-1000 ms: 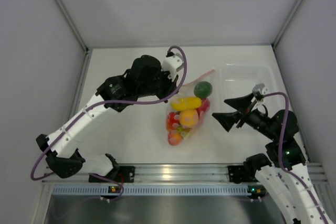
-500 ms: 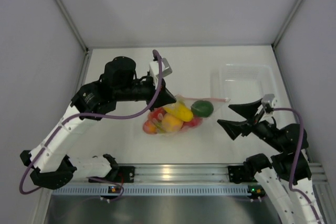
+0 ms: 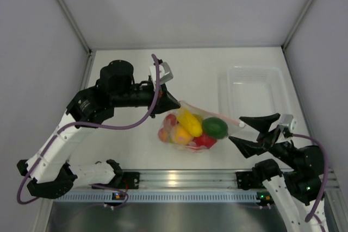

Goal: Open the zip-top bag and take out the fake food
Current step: Pick up the zipper food storage bag at the center of the board, then unzip the zipper food storage bag at the center of the board.

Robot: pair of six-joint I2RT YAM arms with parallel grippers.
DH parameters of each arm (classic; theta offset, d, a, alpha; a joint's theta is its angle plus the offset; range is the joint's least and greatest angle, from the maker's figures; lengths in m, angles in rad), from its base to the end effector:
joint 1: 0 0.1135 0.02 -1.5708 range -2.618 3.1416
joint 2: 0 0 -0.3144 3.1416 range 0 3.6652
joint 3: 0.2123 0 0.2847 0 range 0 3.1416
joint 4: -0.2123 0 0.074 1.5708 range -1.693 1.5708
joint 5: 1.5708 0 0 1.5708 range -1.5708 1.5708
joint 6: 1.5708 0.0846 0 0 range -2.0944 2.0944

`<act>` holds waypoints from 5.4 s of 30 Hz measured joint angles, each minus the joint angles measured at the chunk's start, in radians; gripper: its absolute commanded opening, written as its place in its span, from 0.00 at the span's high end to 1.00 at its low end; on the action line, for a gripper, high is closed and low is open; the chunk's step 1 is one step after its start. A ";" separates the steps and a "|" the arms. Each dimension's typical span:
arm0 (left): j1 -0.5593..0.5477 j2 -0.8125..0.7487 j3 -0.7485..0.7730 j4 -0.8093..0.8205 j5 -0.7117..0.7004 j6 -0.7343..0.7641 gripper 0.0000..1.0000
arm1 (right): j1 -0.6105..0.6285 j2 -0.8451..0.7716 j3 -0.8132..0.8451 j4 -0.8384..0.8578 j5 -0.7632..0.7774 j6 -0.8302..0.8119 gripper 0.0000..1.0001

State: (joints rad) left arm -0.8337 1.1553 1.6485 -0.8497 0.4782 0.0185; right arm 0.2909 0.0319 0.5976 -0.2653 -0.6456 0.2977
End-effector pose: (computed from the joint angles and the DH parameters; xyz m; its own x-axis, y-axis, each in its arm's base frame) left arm 0.1389 -0.2110 0.5337 -0.2170 0.2635 -0.9399 0.9514 0.2726 -0.1432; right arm 0.0274 0.0613 0.3652 0.0423 0.2572 -0.9654 -0.8285 0.5490 0.1100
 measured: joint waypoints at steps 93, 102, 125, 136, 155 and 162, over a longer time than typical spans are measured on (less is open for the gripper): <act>0.317 0.043 -0.042 0.328 0.409 -0.042 0.22 | 0.408 0.860 0.393 0.129 0.133 -0.124 1.00; 0.323 0.075 -0.027 0.357 0.537 0.002 0.24 | 0.414 0.874 0.452 0.148 0.090 -0.171 1.00; 0.207 0.200 -0.093 0.360 0.607 0.123 0.35 | 0.420 0.746 0.240 0.237 0.087 -0.201 1.00; 0.155 0.274 -0.093 0.359 0.610 0.130 0.60 | 0.420 0.713 0.214 0.251 0.112 -0.202 1.00; 0.132 0.274 -0.103 0.365 0.626 0.134 0.82 | 0.421 0.693 0.214 0.250 0.148 -0.201 1.00; 0.132 0.274 -0.105 0.375 0.633 0.132 1.00 | 0.421 0.680 0.208 0.251 0.154 -0.201 1.00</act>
State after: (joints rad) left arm -0.7013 1.4292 1.5433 -0.4747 1.1114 0.1501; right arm 0.7116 0.7116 0.8051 -0.0143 -0.4919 0.0971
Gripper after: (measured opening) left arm 0.137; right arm 0.008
